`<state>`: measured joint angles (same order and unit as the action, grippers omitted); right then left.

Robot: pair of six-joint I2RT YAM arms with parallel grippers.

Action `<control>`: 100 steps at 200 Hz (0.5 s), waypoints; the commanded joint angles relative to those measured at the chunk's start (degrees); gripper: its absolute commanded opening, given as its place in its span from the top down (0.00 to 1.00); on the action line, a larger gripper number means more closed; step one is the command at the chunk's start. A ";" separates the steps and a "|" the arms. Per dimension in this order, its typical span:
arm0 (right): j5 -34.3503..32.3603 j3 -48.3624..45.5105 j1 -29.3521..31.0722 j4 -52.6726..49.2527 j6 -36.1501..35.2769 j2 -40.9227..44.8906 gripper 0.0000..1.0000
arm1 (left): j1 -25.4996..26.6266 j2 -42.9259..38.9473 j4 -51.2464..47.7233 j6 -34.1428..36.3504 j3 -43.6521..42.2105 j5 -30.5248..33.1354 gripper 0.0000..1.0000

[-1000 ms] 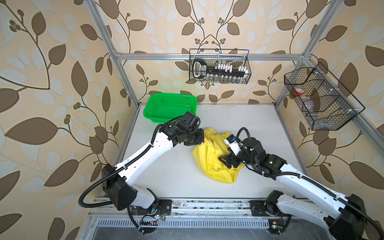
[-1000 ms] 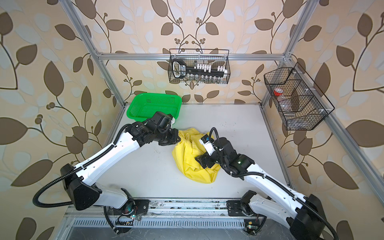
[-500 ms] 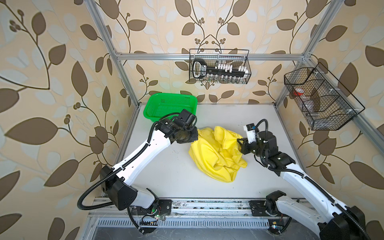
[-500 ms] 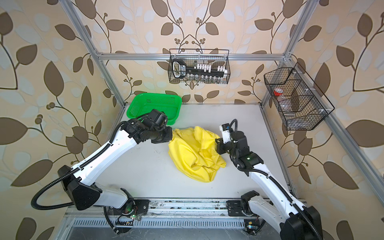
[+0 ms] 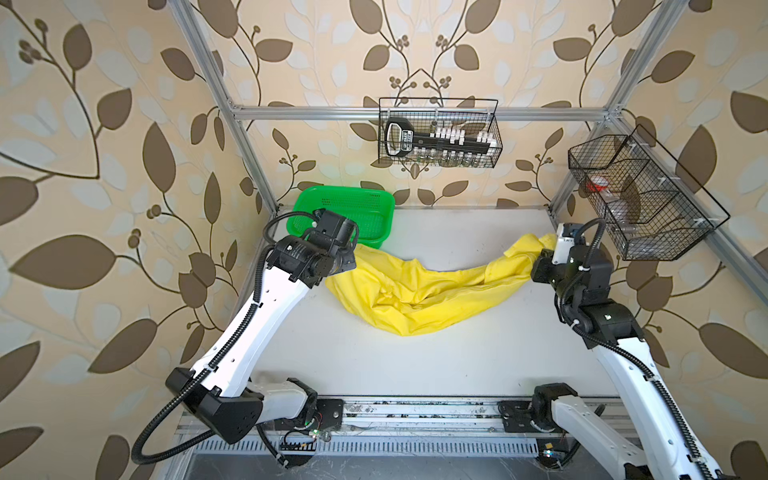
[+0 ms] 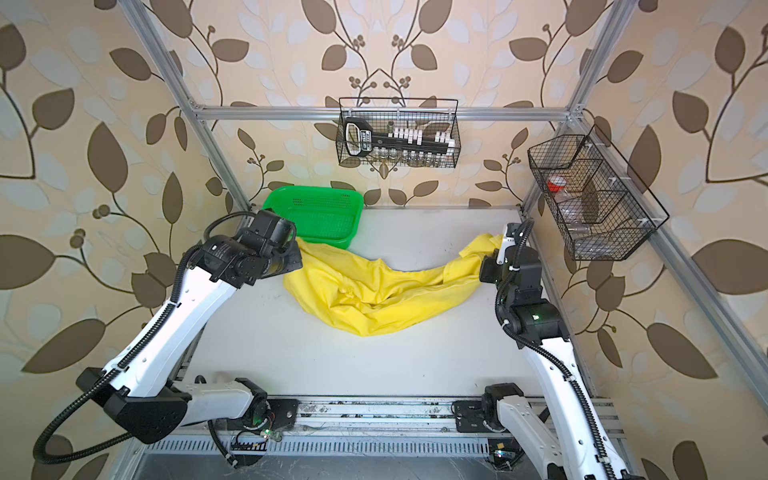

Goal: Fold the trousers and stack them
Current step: 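Lift the trousers with both grippers and pull them apart to stretch them out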

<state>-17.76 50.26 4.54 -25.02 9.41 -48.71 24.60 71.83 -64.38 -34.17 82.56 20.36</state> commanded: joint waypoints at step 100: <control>-11.90 -9.63 -2.08 -7.96 10.09 -1.22 0.66 | -18.86 -2.31 8.31 -0.22 -27.78 -0.32 0.74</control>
<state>-29.98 35.46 2.59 -28.49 16.84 -51.03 6.48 68.90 -56.97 -34.28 55.07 21.17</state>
